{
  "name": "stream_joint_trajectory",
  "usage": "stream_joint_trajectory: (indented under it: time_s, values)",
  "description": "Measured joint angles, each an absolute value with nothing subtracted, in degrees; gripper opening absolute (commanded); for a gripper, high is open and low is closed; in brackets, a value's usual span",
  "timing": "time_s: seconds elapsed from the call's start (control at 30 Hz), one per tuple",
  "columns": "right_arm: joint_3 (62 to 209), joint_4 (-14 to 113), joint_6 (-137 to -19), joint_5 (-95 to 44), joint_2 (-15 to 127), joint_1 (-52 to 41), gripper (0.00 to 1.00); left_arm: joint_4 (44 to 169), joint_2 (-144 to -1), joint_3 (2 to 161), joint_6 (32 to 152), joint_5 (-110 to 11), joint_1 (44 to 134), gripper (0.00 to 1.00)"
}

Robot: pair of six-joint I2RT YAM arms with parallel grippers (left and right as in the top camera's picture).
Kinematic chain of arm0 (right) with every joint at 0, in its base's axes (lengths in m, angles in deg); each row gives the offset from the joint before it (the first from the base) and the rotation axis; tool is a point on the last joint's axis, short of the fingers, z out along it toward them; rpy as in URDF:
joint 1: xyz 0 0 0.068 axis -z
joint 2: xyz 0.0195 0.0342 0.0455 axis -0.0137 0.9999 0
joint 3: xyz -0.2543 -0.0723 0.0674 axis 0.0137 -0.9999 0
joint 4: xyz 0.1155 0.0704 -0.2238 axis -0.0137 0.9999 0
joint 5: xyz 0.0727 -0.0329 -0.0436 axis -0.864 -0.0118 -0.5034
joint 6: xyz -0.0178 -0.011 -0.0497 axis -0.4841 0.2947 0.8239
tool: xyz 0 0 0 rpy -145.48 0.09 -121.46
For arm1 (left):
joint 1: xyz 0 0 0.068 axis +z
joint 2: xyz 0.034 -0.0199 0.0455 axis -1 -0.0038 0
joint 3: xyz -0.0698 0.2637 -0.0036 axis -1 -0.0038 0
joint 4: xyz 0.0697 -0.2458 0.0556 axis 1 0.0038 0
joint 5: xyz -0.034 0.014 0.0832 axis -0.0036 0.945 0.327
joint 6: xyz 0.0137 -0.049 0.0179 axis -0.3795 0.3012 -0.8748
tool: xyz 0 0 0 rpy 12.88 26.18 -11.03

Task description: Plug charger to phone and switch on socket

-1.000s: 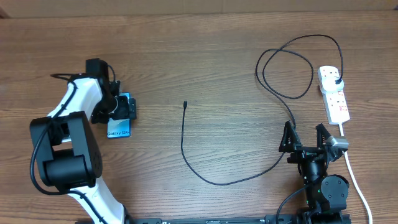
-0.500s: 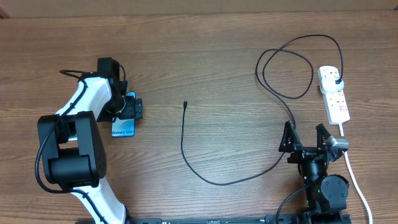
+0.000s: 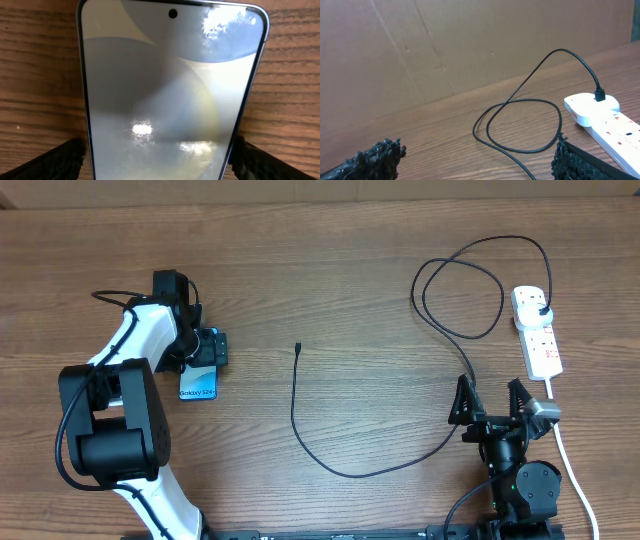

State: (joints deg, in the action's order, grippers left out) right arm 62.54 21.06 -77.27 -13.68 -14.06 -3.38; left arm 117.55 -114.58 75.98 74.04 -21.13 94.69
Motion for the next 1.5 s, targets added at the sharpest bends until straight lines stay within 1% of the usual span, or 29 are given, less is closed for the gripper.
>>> stream_joint_trajectory:
  time_s: [0.07,0.17,0.7,0.77,1.07,1.5]
  values:
    - [62.5,21.1,-77.2,-13.7,-14.1,-3.4,1.00,117.5,-114.6,76.0,74.5,-21.1,94.7,0.88]
    - [62.5,21.1,-77.3,-13.7,-14.1,-3.4,1.00,117.3,-114.6,76.0,74.9,-21.1,94.7,0.84]
    - [62.5,21.1,-77.3,-13.7,-14.1,-3.4,1.00,117.3,-114.6,76.0,74.9,-21.1,94.7,0.83]
    - [62.5,21.1,-77.3,-13.7,-14.1,-3.4,1.00,117.4,-114.6,76.0,74.9,-21.1,94.7,0.82]
    - [62.5,21.1,-77.3,-13.7,-14.1,-3.4,1.00,123.0,-115.7,79.5,74.9,-21.1,94.7,0.82]
    - [62.5,21.1,-77.3,-13.7,-14.1,-3.4,1.00,123.0,-115.7,82.1,75.0,-22.9,94.7,0.82]
